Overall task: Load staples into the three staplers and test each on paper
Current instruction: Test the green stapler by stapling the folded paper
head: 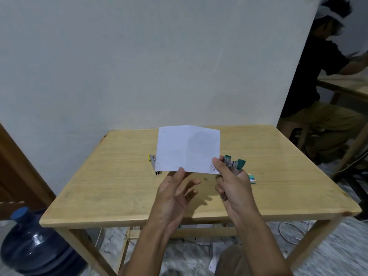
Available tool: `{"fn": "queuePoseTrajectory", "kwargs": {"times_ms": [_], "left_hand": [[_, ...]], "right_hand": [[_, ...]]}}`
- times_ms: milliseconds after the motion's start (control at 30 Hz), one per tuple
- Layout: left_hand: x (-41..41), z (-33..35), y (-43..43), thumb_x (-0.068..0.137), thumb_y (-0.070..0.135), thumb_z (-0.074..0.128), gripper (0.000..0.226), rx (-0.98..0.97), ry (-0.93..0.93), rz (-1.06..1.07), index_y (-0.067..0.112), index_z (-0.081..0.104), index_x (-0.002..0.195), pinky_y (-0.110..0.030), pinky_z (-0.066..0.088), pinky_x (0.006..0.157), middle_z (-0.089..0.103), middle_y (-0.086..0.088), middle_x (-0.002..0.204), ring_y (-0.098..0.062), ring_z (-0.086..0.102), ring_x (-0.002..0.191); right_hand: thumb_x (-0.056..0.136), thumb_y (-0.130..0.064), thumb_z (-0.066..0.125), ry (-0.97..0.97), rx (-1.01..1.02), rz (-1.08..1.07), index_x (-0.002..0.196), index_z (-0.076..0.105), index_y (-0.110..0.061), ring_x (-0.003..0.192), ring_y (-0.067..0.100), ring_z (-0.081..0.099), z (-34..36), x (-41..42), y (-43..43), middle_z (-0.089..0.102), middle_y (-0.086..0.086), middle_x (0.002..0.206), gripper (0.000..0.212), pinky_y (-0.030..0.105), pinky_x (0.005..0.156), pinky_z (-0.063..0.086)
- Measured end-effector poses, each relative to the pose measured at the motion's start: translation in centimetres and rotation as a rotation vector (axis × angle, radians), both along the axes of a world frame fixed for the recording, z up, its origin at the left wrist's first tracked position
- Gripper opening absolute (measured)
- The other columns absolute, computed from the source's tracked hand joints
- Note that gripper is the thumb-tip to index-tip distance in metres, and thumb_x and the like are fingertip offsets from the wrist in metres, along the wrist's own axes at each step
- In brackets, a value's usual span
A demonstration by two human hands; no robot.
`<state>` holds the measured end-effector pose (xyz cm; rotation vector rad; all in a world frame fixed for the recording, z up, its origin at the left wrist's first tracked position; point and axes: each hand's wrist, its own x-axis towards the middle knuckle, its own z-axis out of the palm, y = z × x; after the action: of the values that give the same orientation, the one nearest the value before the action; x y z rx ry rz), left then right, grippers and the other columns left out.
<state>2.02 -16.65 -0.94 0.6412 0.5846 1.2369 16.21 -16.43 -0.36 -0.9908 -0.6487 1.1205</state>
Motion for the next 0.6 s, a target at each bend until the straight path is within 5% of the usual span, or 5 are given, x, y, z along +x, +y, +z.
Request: {"fn": "queuePoseTrajectory", "kwargs": {"times_ms": [200, 400, 533, 600], "left_hand": [[0.6, 1.3, 0.3, 0.084, 0.013, 0.069, 0.005, 0.029, 0.203, 0.166, 0.012, 0.065, 0.082, -0.024, 0.048, 0.057, 0.068, 0.000, 0.072, -0.017, 0.061, 0.061], [0.4, 1.3, 0.5, 0.084, 0.014, 0.069, 0.003, 0.041, 0.192, 0.256, 0.015, 0.068, 0.082, -0.026, 0.046, 0.061, 0.070, -0.004, 0.081, -0.015, 0.061, 0.060], [1.0, 1.2, 0.4, 0.082, 0.016, 0.071, 0.006, 0.065, 0.219, 0.298, 0.015, 0.067, 0.078, -0.028, 0.046, 0.065, 0.067, -0.001, 0.070, -0.015, 0.061, 0.061], [1.5, 1.1, 0.2, 0.085, 0.014, 0.070, 0.010, 0.078, 0.233, 0.326, 0.011, 0.066, 0.077, -0.031, 0.048, 0.067, 0.066, -0.004, 0.065, -0.018, 0.061, 0.059]], "right_hand": [[0.089, -0.023, 0.072, -0.127, 0.030, 0.013, 0.086, 0.067, -0.020, 0.039, 0.007, 0.025, -0.3, -0.6, -0.1, 0.040, -0.003, 0.060, 0.006, 0.023, 0.042, 0.024], [0.070, -0.056, 0.065, -0.164, 0.054, 0.240, 0.100, 0.065, -0.005, 0.038, 0.009, 0.026, -1.3, 0.2, -0.3, 0.052, 0.013, 0.086, 0.060, 0.022, 0.038, 0.022], [0.072, -0.061, 0.054, -0.208, 0.097, 0.431, 0.082, 0.060, -0.019, 0.035, 0.011, 0.026, -2.1, -0.2, -0.3, 0.044, 0.020, 0.077, 0.043, 0.022, 0.038, 0.024], [0.075, -0.060, 0.051, -0.221, 0.131, 0.466, 0.088, 0.057, -0.011, 0.035, 0.012, 0.026, -2.4, -0.5, -0.5, 0.035, 0.018, 0.062, 0.051, 0.022, 0.039, 0.026]]}}
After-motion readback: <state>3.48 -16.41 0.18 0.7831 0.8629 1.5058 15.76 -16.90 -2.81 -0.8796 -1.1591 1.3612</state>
